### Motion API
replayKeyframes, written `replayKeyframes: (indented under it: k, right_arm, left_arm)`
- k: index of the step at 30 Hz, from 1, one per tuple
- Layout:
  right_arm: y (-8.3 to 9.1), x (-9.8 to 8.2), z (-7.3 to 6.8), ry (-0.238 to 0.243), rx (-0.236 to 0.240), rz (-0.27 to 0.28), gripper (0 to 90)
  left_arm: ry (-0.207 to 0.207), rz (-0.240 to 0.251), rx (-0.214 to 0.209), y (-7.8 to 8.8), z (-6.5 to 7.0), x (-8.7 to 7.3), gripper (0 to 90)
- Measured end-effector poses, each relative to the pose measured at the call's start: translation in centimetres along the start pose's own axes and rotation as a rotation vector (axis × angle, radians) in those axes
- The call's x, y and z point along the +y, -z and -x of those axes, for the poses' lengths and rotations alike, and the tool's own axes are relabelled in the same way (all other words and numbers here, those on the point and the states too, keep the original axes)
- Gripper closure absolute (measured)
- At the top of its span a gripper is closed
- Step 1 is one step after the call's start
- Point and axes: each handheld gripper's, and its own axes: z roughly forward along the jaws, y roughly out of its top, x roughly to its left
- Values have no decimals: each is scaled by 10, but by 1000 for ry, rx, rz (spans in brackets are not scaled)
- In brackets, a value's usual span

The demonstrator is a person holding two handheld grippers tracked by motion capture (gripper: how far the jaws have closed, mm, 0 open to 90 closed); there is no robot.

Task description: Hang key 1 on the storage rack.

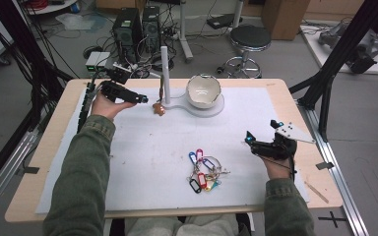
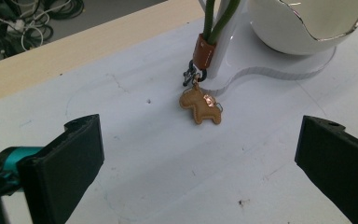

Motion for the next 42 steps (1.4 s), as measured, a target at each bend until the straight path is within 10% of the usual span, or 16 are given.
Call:
replayKeyframes:
  k: [25, 42]
  right_arm:
    - [1, 0, 1, -1, -7, 4, 7]
    - [1, 0, 1, 0, -12, -1, 6]
  left_arm:
    - [-4, 35, 23, 35, 13, -39, 16]
    - [83, 83, 62, 49, 8, -72, 16]
